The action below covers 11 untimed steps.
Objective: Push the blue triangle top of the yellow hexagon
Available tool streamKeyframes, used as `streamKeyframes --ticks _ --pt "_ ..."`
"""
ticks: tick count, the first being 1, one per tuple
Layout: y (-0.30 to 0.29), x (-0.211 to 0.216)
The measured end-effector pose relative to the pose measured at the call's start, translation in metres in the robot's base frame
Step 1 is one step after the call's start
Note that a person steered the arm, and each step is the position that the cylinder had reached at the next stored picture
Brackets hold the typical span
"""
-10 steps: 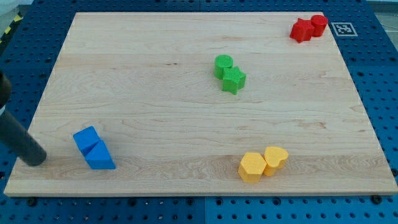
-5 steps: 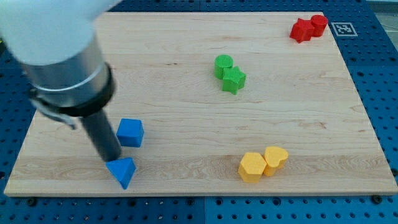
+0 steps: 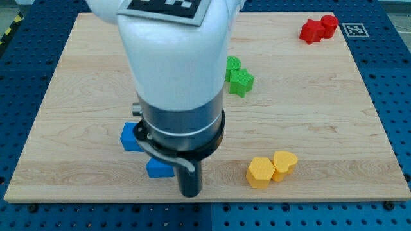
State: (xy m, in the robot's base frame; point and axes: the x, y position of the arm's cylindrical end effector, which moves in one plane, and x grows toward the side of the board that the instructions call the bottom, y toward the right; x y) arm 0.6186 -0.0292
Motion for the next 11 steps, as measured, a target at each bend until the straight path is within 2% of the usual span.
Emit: streamKeyframes --ticks 2,4,5,7,8,11 --pt "-0.066 -0.007" --pt "-0.068 -0.024" --pt "-0.05 -0.028" --pt "-0.092 -0.036" --pt "-0.087 -0.051" --pt "0.046 -0.038"
